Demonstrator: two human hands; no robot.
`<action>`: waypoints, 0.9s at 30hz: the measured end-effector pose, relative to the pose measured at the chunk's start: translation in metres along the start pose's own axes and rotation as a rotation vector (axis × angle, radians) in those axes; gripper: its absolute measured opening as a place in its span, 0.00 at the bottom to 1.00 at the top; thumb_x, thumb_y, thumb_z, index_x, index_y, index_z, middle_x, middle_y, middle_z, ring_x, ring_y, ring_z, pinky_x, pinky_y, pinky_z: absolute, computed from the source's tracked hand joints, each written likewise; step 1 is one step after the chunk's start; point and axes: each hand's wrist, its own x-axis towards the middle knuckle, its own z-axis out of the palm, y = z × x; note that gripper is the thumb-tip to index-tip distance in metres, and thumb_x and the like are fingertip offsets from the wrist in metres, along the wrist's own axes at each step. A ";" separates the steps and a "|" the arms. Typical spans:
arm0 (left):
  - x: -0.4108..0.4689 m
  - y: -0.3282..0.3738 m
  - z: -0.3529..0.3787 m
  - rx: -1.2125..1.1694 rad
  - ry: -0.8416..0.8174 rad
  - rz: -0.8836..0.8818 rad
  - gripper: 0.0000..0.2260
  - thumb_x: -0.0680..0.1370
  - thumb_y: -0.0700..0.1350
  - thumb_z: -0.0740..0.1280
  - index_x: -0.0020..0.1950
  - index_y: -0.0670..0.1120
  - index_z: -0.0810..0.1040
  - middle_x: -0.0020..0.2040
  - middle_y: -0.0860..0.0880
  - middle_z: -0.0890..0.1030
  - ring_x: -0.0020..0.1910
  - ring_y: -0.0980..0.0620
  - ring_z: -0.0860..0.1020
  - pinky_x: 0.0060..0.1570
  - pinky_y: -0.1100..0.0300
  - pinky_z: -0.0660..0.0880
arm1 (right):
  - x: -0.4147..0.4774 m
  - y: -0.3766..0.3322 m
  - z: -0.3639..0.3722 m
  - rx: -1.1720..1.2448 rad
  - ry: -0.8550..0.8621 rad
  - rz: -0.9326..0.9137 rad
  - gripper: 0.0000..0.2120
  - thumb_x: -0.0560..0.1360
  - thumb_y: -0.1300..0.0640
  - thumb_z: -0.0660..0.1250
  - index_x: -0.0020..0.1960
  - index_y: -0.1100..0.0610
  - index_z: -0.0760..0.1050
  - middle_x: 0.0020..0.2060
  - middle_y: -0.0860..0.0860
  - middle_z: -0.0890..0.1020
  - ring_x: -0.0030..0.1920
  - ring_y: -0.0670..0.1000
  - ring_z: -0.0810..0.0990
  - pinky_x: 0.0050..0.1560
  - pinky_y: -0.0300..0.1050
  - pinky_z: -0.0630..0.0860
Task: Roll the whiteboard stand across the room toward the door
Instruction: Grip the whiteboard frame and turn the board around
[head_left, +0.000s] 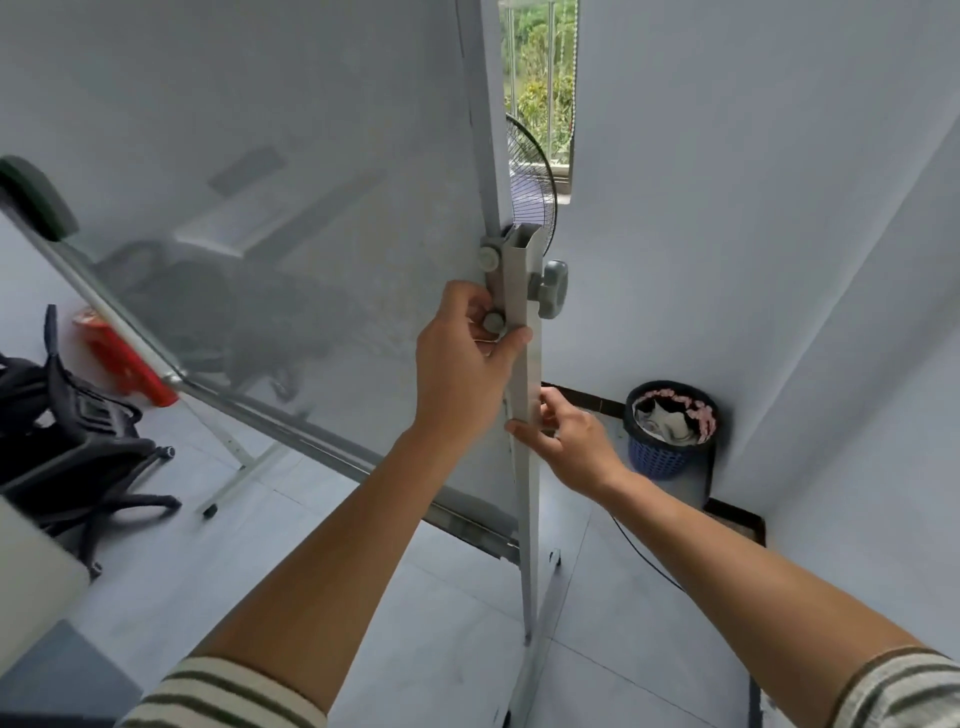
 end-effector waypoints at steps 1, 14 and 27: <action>-0.010 0.003 -0.006 0.001 0.012 -0.014 0.16 0.71 0.44 0.76 0.52 0.45 0.72 0.41 0.54 0.79 0.41 0.49 0.84 0.45 0.54 0.83 | -0.009 -0.001 0.002 0.017 -0.020 -0.002 0.21 0.72 0.37 0.66 0.61 0.45 0.72 0.49 0.45 0.83 0.51 0.49 0.82 0.45 0.44 0.76; -0.127 0.040 -0.090 -0.033 -0.088 -0.010 0.16 0.70 0.44 0.76 0.53 0.43 0.75 0.40 0.61 0.78 0.35 0.65 0.80 0.40 0.72 0.78 | -0.156 -0.039 0.053 0.168 0.027 0.025 0.24 0.69 0.38 0.67 0.59 0.50 0.75 0.48 0.44 0.81 0.49 0.43 0.79 0.48 0.46 0.77; -0.262 0.070 -0.198 -0.153 -0.278 0.153 0.15 0.71 0.45 0.75 0.51 0.45 0.71 0.44 0.53 0.79 0.39 0.55 0.81 0.43 0.67 0.80 | -0.337 -0.096 0.143 0.162 0.294 0.177 0.23 0.70 0.34 0.63 0.58 0.48 0.70 0.49 0.51 0.82 0.49 0.54 0.80 0.47 0.63 0.79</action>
